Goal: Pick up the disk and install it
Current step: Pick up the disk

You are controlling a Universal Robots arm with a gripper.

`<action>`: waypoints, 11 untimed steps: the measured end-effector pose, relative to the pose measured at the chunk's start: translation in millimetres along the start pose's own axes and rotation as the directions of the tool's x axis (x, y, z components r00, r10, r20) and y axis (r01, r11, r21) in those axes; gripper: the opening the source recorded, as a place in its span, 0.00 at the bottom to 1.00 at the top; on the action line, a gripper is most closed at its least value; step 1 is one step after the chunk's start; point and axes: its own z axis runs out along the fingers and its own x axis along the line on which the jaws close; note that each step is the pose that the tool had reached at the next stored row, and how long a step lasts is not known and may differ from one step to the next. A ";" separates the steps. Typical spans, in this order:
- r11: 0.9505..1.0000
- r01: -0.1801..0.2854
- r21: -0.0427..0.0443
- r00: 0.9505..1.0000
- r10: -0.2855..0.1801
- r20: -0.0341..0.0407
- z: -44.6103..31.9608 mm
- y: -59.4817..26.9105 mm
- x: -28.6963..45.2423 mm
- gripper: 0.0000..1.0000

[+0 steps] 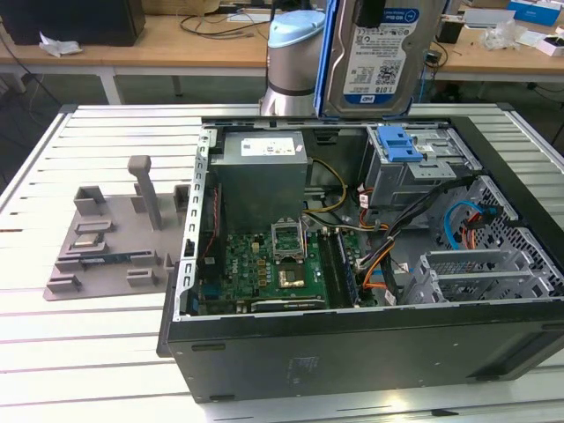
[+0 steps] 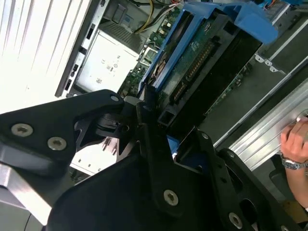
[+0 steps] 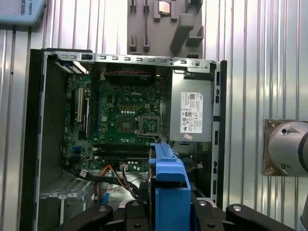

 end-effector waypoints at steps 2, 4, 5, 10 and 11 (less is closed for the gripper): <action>1.000 0.000 0.000 1.000 0.000 0.000 0.3 -0.7 3.0 0.37; 1.000 0.000 0.000 1.000 0.000 0.000 0.6 -1.3 5.9 0.37; 1.000 0.000 0.000 1.000 0.000 0.000 0.9 -1.8 8.3 0.37; 1.000 0.000 0.000 1.000 0.000 0.000 2.2 -4.3 19.2 0.37; 1.000 0.000 0.000 1.000 0.000 0.000 2.4 -4.6 20.7 0.37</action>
